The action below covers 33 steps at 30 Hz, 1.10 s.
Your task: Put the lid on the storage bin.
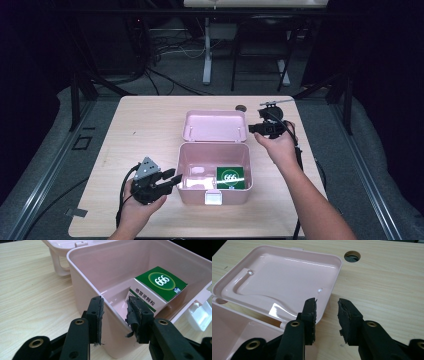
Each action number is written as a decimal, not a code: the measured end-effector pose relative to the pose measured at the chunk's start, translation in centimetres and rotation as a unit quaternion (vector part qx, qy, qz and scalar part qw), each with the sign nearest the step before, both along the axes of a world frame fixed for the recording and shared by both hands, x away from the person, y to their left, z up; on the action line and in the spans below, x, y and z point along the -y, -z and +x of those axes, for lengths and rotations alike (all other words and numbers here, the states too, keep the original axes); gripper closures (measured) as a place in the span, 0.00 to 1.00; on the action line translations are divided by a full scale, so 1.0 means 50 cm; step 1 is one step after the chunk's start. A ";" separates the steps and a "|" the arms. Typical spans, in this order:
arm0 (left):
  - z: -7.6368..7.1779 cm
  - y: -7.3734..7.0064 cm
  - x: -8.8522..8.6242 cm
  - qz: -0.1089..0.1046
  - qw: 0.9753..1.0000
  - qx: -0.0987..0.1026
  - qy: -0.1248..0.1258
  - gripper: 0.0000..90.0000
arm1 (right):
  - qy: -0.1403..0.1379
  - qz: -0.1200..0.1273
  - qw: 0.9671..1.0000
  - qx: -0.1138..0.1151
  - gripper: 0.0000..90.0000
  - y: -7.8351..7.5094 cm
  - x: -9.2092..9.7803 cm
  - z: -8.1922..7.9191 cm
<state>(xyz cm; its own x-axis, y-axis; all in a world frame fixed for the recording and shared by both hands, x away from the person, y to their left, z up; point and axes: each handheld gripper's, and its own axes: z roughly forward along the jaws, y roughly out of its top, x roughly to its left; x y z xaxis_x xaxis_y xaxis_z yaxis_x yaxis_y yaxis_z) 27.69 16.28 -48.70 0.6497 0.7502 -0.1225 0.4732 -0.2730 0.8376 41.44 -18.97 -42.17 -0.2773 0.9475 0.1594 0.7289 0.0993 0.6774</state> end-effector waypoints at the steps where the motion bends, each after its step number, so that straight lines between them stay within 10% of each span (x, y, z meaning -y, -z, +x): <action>1: 0.000 0.000 0.000 0.000 1.000 0.000 0.001 0.72 | -0.001 -0.002 1.000 0.001 0.75 -0.001 -0.001 0.004; 33: -0.005 -0.001 0.003 0.000 1.000 0.007 -0.003 0.79 | 0.049 -0.003 0.995 -0.082 0.79 0.074 -0.023 0.166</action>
